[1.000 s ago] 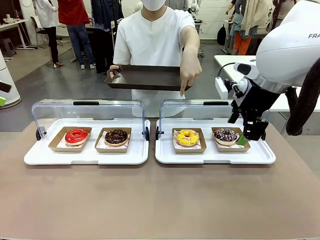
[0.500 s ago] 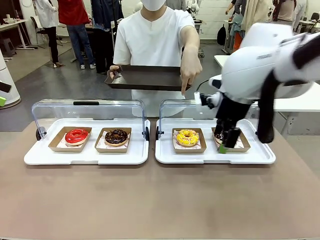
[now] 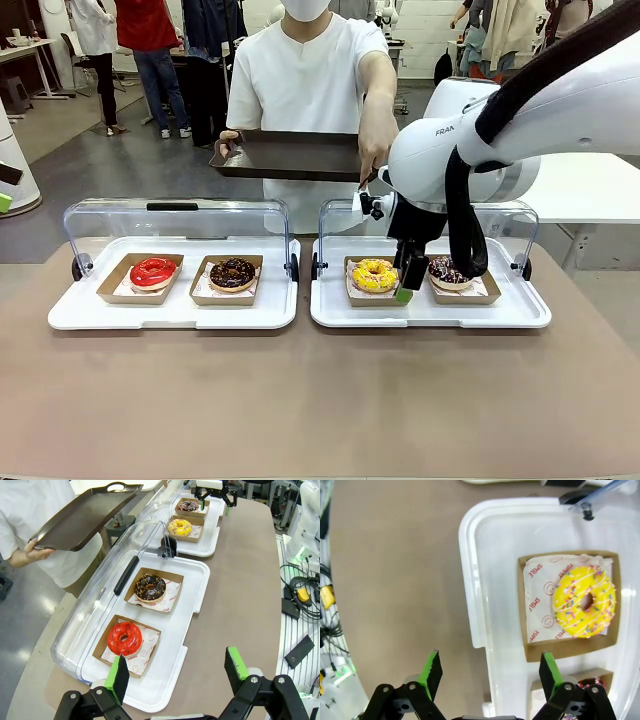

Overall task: Provide the desired donut to the person.
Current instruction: Pick up and lift the Paper togo box containing the Donut pointed at by the person.

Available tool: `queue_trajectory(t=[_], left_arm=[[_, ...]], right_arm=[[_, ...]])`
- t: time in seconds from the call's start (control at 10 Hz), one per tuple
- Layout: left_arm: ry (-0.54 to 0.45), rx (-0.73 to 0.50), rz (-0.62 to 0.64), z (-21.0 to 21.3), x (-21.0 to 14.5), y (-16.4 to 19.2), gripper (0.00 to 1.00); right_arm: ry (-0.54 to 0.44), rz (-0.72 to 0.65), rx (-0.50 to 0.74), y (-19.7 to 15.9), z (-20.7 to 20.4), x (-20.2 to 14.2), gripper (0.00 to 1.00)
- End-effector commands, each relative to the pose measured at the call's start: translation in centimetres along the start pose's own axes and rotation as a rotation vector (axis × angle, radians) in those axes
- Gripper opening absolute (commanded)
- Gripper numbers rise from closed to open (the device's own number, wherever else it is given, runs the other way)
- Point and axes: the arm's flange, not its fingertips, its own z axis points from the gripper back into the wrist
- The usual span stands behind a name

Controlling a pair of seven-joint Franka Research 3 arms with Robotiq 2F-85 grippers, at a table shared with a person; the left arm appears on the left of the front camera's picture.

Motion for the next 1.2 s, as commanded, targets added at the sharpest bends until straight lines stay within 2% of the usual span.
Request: queue_trajectory(t=[0.0, 0.5, 0.7, 1.1], left_arm=[[-0.011, -0.002, -0.003, 0.1, 0.0, 0.0, 1.0], [-0.011, -0.002, -0.003, 0.1, 0.0, 0.0, 1.0], [-0.011, -0.002, -0.003, 0.1, 0.0, 0.0, 1.0], [-0.011, -0.002, -0.003, 0.1, 0.0, 0.0, 1.0]], right_arm=[[0.002, -0.003, -0.001, 0.3, 0.1, -0.3, 1.0], [0.0, -0.001, -0.001, 0.0, 0.1, -0.1, 1.0], [0.01, 0.057, 0.009, -0.5, -1.2, -0.3, 1.0], [0.036, 0.077, -0.046, -1.9, -2.9, -0.4, 1.0]])
